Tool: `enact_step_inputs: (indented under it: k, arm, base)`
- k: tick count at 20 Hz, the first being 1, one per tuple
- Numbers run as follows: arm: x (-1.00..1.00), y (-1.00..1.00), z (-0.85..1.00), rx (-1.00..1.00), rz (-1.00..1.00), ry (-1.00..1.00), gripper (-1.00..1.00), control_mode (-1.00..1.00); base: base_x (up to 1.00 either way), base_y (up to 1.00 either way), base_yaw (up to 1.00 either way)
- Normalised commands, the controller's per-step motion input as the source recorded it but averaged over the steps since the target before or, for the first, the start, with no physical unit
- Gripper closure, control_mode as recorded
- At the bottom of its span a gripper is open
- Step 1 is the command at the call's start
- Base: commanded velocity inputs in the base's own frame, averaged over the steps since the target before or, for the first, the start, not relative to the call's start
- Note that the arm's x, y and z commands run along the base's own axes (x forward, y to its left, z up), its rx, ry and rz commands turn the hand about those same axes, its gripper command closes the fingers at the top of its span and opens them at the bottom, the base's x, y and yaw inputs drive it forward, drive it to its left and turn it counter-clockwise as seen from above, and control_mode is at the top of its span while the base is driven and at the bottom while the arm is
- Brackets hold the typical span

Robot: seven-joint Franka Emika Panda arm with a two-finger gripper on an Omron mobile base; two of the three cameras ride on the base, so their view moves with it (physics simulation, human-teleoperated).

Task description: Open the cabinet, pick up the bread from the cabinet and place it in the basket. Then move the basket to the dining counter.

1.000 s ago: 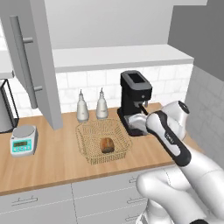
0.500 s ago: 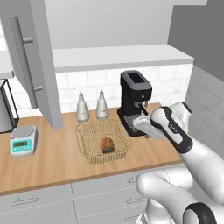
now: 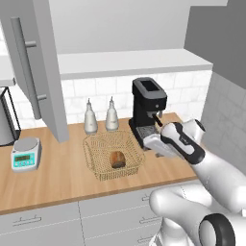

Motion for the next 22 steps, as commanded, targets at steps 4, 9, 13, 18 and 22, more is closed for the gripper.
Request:
enact_step_inputs:
  k: [4, 9, 13, 18, 22]
  arm:
    - [0.26, 0.08, -0.21, 0.0, 0.0, 0.0, -1.0, -1.0]
    - [0.23, 0.09, -0.21, 0.0, 0.0, 0.0, -1.0, -1.0]
    - [0.14, 0.17, -0.18, 0.0, 0.0, 0.0, -1.0, -1.0]
    - [0.08, 0.18, -0.18, 0.0, 0.0, 0.0, -1.0, -1.0]
    - [0.1, 0.18, -0.25, 0.0, 0.0, 0.0, -1.0, -1.0]
  base:
    - [0.0, 0.0, 0.0]
    - [0.0, 0.0, 0.0]
    - [0.0, 0.0, 0.0]
    - [0.0, 0.0, 0.0]
    - [0.0, 0.0, 0.0]
